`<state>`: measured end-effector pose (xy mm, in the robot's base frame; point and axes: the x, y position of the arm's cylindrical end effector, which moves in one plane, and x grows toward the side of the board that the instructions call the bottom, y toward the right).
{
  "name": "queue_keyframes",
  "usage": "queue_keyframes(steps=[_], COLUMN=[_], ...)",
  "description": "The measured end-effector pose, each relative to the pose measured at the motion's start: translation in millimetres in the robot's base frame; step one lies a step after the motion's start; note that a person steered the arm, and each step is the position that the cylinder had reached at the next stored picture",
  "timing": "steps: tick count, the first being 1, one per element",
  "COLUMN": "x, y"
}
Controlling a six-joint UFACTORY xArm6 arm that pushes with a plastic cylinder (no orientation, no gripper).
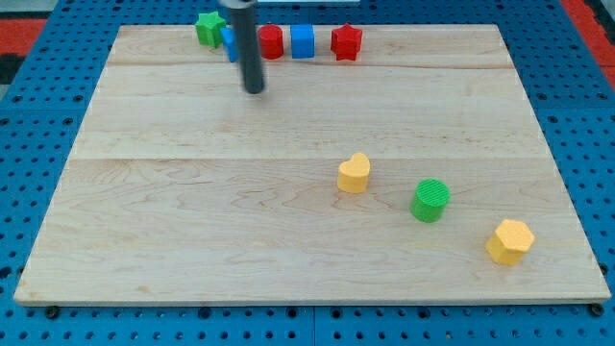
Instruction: Push the yellow heart up and left a bit
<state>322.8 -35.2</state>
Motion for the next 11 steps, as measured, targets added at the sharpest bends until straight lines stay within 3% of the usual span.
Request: queue_keyframes(steps=[2, 4, 5, 7, 9, 10, 11], x=[80, 170, 177, 134, 134, 101, 103], y=[142, 124, 88, 86, 21, 111, 180])
